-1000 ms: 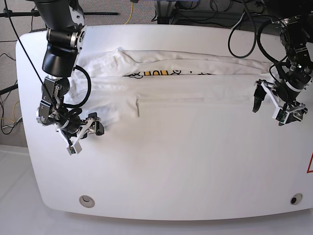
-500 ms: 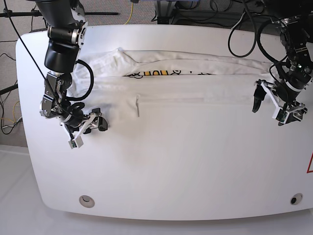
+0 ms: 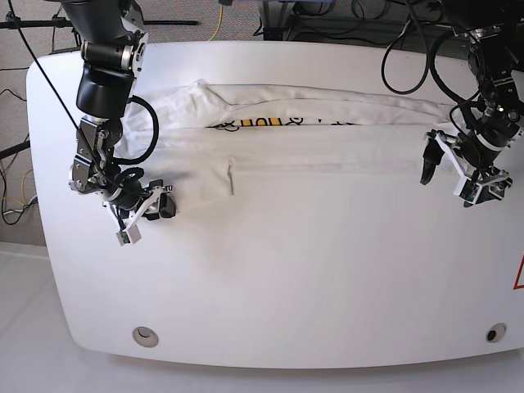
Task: Fold the T-shirt properly
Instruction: 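Move both grippers to the folded edge and grasp it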
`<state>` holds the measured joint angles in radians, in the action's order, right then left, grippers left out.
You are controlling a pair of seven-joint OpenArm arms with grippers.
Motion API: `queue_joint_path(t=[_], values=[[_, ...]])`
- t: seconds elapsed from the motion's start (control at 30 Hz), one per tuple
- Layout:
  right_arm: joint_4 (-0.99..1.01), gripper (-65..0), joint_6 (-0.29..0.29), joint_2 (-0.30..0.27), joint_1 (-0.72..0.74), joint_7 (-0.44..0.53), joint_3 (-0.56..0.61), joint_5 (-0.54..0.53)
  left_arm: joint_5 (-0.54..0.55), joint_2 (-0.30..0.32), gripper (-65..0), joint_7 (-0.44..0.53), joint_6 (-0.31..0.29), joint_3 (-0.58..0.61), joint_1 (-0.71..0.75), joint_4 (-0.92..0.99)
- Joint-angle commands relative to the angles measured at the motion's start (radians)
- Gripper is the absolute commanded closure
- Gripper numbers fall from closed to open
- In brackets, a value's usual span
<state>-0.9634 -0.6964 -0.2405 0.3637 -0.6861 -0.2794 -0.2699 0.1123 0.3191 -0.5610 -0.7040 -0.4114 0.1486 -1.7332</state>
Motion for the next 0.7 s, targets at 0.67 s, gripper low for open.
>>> queue_joint_path(t=[0.67], values=[[0.013,-32.2,-0.002,0.009,0.026,-0.002,0.017,-0.002,0.013,0.02,-56.1,0.018,0.006,-0.005,-0.005,-0.011]])
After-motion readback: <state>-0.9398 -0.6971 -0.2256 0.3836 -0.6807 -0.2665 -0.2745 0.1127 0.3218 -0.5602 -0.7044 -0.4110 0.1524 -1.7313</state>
